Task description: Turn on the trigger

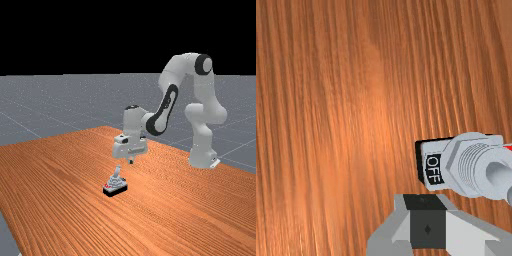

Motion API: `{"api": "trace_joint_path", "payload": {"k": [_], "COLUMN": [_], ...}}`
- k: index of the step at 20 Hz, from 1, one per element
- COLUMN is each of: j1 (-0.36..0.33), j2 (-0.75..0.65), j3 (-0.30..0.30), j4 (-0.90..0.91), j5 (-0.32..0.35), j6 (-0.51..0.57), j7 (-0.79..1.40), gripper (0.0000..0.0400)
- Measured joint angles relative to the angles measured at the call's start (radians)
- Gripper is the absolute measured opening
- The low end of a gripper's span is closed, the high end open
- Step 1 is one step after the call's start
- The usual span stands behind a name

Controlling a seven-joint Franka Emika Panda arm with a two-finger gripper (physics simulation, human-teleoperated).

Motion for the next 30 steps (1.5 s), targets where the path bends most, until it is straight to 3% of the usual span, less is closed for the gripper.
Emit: {"api": "trace_joint_path", "payload": {"k": [3,11,12,16,23,25,26,28,30], "j1": [-0.008,-0.018,-0.046,-0.069,0.008,0.000,-0.015,-0.020,0.006], "j2": [-0.001,0.097,0.116,0.145,0.127,0.102,0.093,0.096,0.079], "j3": [0.013,0.026,0.049,0.064,-0.011,-0.002,0.012,0.015,-0.009], "j4": [-0.011,0.152,0.192,0.308,0.261,0.224,0.213,0.221,0.181], "j5": [0.028,0.026,0.083,0.115,-0.025,-0.012,0.031,0.024,-0.022], "j6": [0.052,-0.037,-0.072,-0.122,-0.063,-0.051,-0.055,-0.082,-0.032], "j7": [-0.023,-0.038,-0.058,-0.072,0.049,0.031,0.026,0.001,0.040], "gripper": [0.0000,0.0000,0.0000,0.0000,0.0000,0.0000,0.0000,0.0000,0.0000]}}
